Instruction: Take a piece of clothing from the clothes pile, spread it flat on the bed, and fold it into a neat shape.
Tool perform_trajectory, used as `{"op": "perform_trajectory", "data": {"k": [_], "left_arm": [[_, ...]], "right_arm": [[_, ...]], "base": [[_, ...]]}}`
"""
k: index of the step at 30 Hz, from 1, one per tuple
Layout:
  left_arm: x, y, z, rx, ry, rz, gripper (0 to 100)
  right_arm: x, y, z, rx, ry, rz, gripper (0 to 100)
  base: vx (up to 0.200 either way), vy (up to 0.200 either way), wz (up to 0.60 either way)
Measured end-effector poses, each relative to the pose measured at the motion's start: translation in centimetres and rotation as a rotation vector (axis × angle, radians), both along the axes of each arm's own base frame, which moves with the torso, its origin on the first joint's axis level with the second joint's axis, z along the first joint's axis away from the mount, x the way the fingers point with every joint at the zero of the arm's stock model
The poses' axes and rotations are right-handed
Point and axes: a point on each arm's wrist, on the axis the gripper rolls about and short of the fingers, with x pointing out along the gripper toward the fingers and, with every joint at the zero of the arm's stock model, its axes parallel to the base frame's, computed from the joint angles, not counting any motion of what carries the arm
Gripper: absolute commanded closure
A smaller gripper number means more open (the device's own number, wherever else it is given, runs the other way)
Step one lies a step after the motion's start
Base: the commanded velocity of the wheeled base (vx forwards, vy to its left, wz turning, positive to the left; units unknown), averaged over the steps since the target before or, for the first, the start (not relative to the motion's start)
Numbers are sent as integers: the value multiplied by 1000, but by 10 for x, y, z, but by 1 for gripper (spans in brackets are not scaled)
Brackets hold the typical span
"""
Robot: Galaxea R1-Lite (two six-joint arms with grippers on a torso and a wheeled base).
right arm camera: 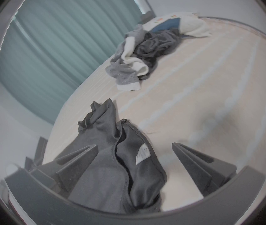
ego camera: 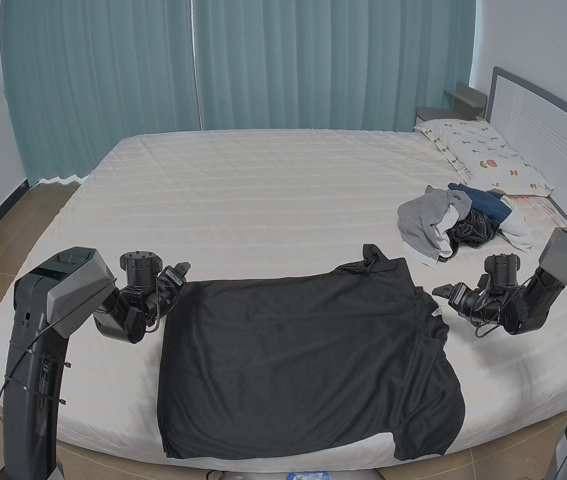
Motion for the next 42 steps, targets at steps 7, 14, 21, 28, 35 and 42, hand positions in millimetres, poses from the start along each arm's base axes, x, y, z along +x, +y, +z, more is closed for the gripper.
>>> {"op": "perform_trajectory", "data": {"k": [7, 14, 21, 28, 35, 42], "left_arm": [[3, -2, 1, 38, 22, -6, 0], [13, 0, 8, 58, 56, -22, 0], [14, -2, 6, 53, 100, -54, 0], [15, -2, 5, 70, 108, -65, 0], [20, -2, -1, 102, 99, -71, 0], [22, 0, -5, 105, 101, -66, 100]], "right_arm": [[-23, 1, 8, 116, -33, -142, 0], [-36, 8, 2, 164, -105, -147, 0], [-49, 12, -16, 196, -65, -112, 0], [-51, 13, -21, 206, -45, -115, 0], [-51, 13, -22, 208, -43, -116, 0], [-51, 13, -23, 208, -41, -116, 0]], "base": [[0, 0, 0], [0, 0, 0], [0, 0, 0], [0, 0, 0], [0, 0, 0], [0, 0, 0]]}}
